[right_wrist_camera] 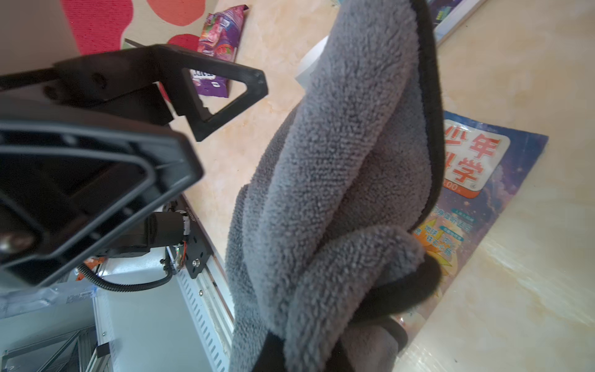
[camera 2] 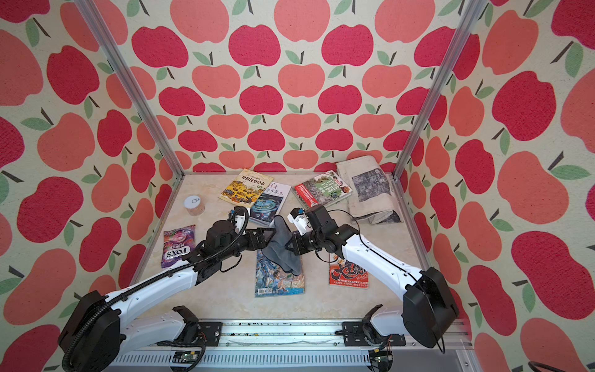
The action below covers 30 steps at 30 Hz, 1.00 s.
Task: Wipe the cover of the book
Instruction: Adjust the book at the center of the board.
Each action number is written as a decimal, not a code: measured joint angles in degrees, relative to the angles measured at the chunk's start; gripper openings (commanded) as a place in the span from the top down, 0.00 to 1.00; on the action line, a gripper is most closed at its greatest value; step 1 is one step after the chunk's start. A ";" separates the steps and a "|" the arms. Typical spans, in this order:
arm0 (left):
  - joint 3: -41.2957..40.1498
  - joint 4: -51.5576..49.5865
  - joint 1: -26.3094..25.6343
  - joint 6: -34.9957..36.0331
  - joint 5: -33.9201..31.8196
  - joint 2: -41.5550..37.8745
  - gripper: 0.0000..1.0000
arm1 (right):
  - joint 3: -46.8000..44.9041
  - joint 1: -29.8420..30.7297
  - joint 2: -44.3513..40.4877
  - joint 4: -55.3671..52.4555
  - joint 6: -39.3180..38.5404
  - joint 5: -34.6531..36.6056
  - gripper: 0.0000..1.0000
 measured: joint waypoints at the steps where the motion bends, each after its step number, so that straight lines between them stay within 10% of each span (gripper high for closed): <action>1: -0.13 0.11 0.22 -0.20 -0.24 -0.17 0.01 | 0.00 0.09 1.03 -0.20 0.00 1.66 1.00; 11: -7.23 -2.89 5.05 -8.13 -7.39 -4.63 0.01 | 13.33 3.82 26.10 -2.64 1.07 19.37 1.00; 21: -14.32 -6.23 10.45 -15.28 -8.72 -10.51 0.01 | 31.39 7.72 41.46 -3.96 3.34 16.37 1.00; 30: -15.54 -2.12 11.93 -17.62 -7.63 -5.20 0.01 | 27.89 6.78 40.11 0.02 5.29 13.27 1.00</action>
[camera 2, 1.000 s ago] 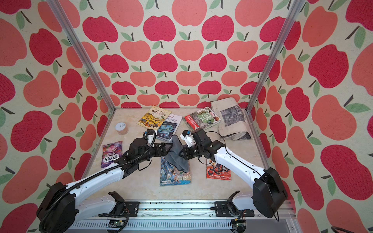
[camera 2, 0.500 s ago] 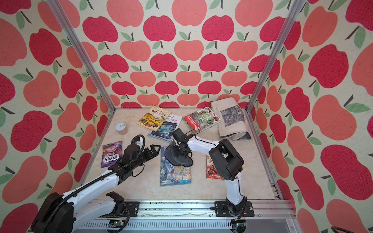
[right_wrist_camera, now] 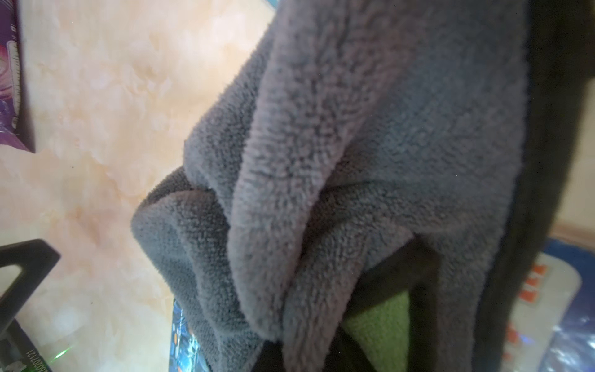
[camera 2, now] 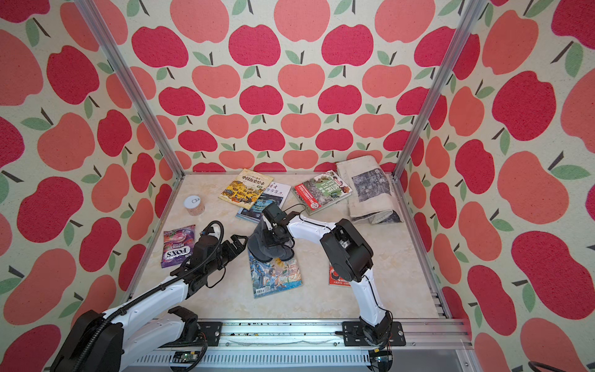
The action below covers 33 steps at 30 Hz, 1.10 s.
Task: Wipe the cover of the book
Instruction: Adjust the book at the center of the board.
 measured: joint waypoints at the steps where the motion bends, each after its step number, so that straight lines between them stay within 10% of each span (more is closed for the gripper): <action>1: -0.07 0.92 -0.02 -0.37 0.39 1.33 0.01 | -1.16 -0.46 -0.76 0.17 0.00 -0.13 1.00; 23: 12.83 19.06 -7.69 -2.34 6.01 31.69 0.01 | -16.96 -4.92 -15.89 -4.42 -0.57 4.85 1.00; 33: 11.74 14.86 -7.85 -2.08 7.02 25.18 0.01 | -5.27 -4.52 -7.98 -5.75 -1.36 2.89 1.00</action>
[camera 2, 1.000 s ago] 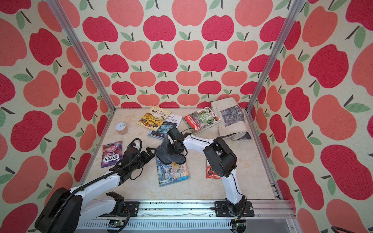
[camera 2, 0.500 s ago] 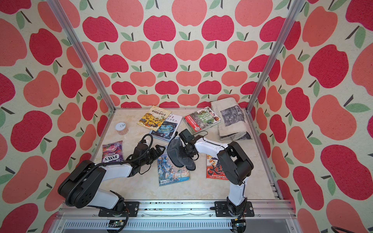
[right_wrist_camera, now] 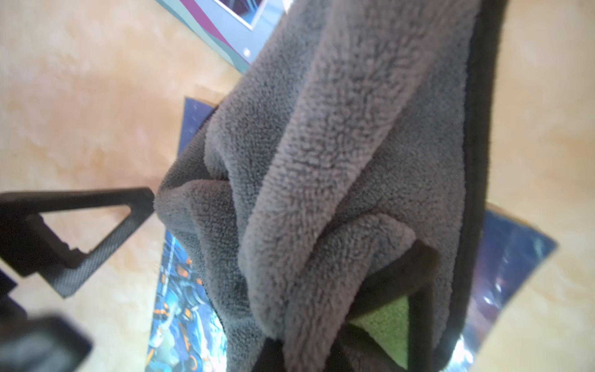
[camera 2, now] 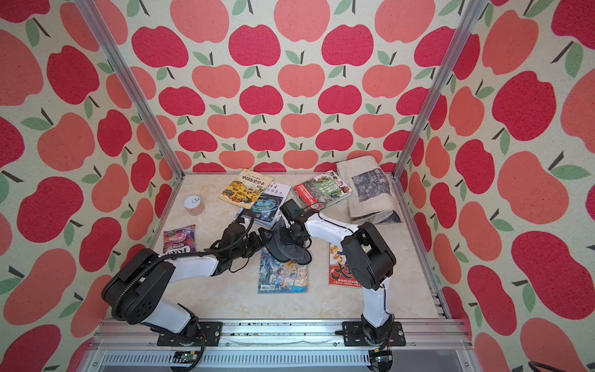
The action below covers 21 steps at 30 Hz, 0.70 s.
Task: Wipe the cover of the book
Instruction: Adjust the book at the center of the board.
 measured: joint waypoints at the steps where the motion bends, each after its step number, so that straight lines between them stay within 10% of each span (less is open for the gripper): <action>1: -0.52 -0.57 0.13 0.02 -0.02 -1.55 0.01 | 2.16 0.35 1.92 0.17 0.04 -0.66 1.00; 10: -6.86 -8.76 3.15 0.39 -1.99 -16.39 0.01 | 9.84 4.17 9.68 0.61 0.74 -3.50 1.00; 21: -9.27 -13.51 6.84 2.86 -2.56 -24.11 0.01 | -9.03 11.61 -3.37 3.76 4.35 -3.28 1.00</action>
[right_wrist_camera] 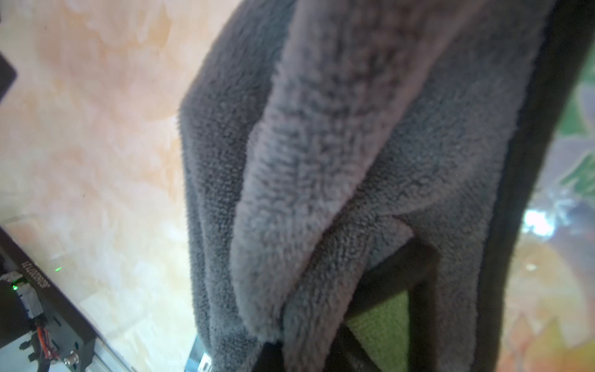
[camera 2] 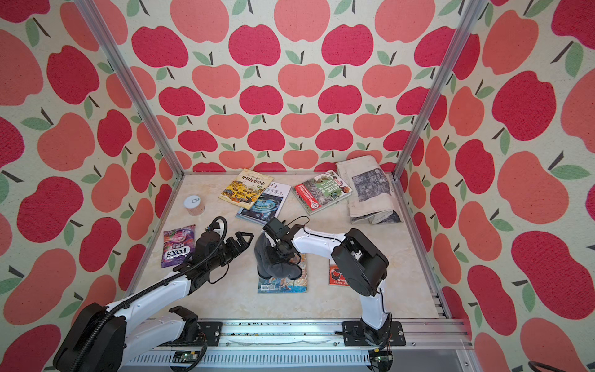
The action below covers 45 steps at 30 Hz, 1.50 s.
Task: Wipe the cover of the book
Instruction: Adjust the book at the center of the board.
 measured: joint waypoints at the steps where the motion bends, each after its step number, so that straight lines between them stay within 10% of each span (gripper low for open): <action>1: -0.15 0.07 0.04 0.00 0.04 0.31 0.01 | -1.27 0.79 -0.98 0.07 0.39 0.00 1.00; 20: -0.39 3.10 -0.76 -0.09 1.27 5.38 0.01 | 13.99 -16.68 7.28 -4.20 -4.13 3.13 1.00; 35: 2.73 5.92 -1.33 -0.09 3.13 15.02 0.01 | -12.50 -6.32 -11.50 -2.14 -2.19 6.08 1.00; 45: 4.85 7.50 -3.54 -0.11 3.61 16.96 0.01 | -10.95 -14.08 -9.88 -1.66 -3.39 5.81 1.00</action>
